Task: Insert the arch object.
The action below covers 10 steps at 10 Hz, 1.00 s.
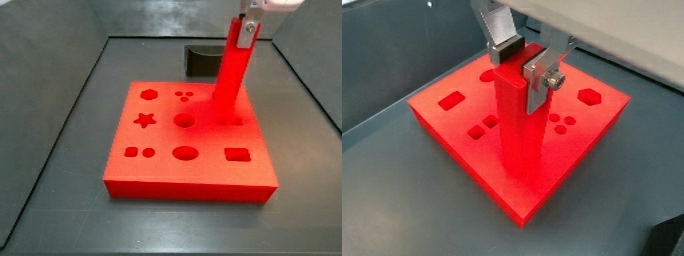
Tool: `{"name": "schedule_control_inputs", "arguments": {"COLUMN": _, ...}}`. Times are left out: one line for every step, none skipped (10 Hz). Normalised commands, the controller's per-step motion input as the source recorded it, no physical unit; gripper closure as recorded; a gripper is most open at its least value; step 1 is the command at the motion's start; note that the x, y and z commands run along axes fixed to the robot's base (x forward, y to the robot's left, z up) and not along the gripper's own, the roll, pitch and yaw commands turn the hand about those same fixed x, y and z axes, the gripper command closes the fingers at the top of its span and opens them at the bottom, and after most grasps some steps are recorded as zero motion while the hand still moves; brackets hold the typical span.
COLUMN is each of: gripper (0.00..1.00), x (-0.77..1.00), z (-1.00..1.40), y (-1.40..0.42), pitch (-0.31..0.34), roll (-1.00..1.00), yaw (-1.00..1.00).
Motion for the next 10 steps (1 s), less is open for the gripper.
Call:
{"name": "schedule_control_inputs", "arguments": {"gripper": 1.0, "x": 0.0, "z": -0.01, "y": -0.03, "pitch": 0.0, "roll": 0.0, "yaw": 0.0}}
{"name": "schedule_control_inputs", "arguments": {"gripper": 1.0, "x": 0.0, "z": 0.0, "y": 0.0, "pitch": 0.0, "roll": 0.01, "yaw": 0.0}}
{"name": "schedule_control_inputs", "arguments": {"gripper": 1.0, "x": 0.0, "z": -0.23, "y": -0.09, "pitch": 0.037, "roll": 0.26, "yaw": -0.06}}
{"name": "schedule_control_inputs", "arguments": {"gripper": 1.0, "x": 0.0, "z": -0.43, "y": -0.19, "pitch": 0.036, "roll": 0.43, "yaw": -0.09}}
{"name": "schedule_control_inputs", "arguments": {"gripper": 1.0, "x": 0.0, "z": -0.53, "y": -0.15, "pitch": 0.027, "roll": 0.36, "yaw": -0.12}}
{"name": "schedule_control_inputs", "arguments": {"gripper": 1.0, "x": 0.0, "z": -0.57, "y": -0.07, "pitch": 0.006, "roll": 0.26, "yaw": -0.12}}
{"name": "schedule_control_inputs", "arguments": {"gripper": 1.0, "x": 0.0, "z": -0.68, "y": 0.0, "pitch": 0.0, "roll": 0.15, "yaw": -0.11}}
{"name": "schedule_control_inputs", "arguments": {"gripper": 1.0, "x": 0.01, "z": -1.0, "y": 0.0, "pitch": -0.073, "roll": 0.09, "yaw": -0.13}}
{"name": "schedule_control_inputs", "arguments": {"gripper": 1.0, "x": 0.0, "z": -1.0, "y": 0.0, "pitch": -0.044, "roll": 0.04, "yaw": -0.17}}
{"name": "schedule_control_inputs", "arguments": {"gripper": 1.0, "x": 0.0, "z": -1.0, "y": 0.0, "pitch": -0.046, "roll": 0.0, "yaw": -0.16}}
